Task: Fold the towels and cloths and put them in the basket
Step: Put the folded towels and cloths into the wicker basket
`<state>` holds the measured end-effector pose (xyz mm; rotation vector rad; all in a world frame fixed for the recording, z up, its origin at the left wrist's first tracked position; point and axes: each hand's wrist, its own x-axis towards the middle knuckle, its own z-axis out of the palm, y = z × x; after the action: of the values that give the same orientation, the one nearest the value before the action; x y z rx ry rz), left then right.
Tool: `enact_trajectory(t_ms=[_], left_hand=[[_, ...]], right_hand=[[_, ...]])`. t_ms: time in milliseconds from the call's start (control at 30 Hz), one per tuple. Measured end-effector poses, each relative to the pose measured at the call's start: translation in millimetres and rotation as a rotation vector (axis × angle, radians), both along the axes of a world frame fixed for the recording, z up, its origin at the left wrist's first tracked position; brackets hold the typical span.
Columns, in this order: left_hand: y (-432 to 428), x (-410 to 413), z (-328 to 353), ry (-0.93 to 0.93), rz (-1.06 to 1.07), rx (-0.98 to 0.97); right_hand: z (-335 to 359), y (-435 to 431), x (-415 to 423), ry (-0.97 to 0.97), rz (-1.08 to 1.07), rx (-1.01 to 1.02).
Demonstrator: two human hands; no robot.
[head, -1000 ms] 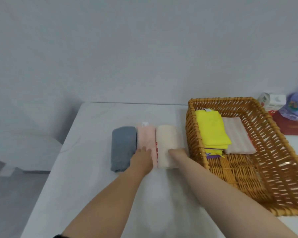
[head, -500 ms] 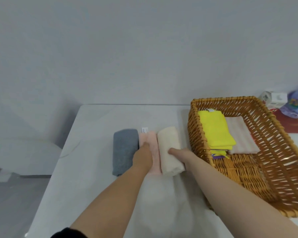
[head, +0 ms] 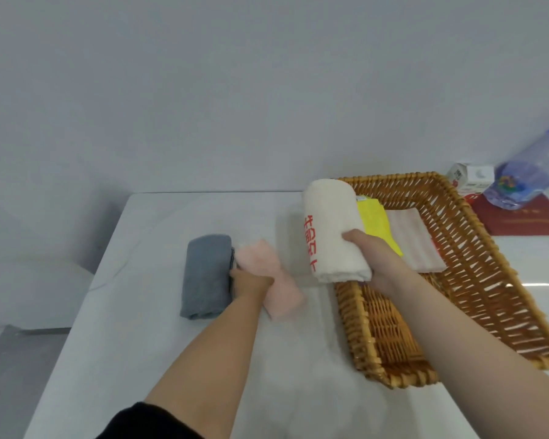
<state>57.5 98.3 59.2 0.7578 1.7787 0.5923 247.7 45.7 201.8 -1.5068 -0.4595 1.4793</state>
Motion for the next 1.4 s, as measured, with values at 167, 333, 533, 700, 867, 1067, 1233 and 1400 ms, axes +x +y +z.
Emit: enact_trajectory(t_ms=[167, 333, 533, 700, 867, 1067, 1233, 1400], left_hand=[[-17.8, 24.1, 25.4, -0.407, 0.131, -0.141], [-14.7, 42.3, 77.1, -0.592, 0.164, 0.036], [-12.6, 64.9, 138.3, -0.789, 0.131, 0.118], [-19.7, 83.9, 158.9, -0.801, 0.082, 0.114], [-32.5, 100.4, 161.7, -0.79, 0.052, 0.091], [-48.1, 126.8, 172.2, -0.717, -0.182, 0.113], [-68.8, 164.9, 173.3, -0.591, -0.327, 0.064], [-104.6, 206.3, 127.7, -0.401, -0.299, 0.019]], right_hand=[[22.0, -23.5, 56.5, 0.296, -0.032, 0.105], [31.3, -49.3, 140.7, 0.133, -0.059, 0.012], [9.4, -66.8, 207.5, -0.366, 0.285, -0.293], [0.7, -56.3, 189.4, -0.852, 0.527, -0.532], [-26.1, -65.1, 175.1, -0.483, 0.192, -0.545], [-67.7, -75.2, 198.6, -0.464, 0.248, -0.698], [-67.9, -77.4, 193.0, -0.621, 0.317, -0.696], [-60.2, -80.2, 186.8, -1.151, 0.675, -0.655]])
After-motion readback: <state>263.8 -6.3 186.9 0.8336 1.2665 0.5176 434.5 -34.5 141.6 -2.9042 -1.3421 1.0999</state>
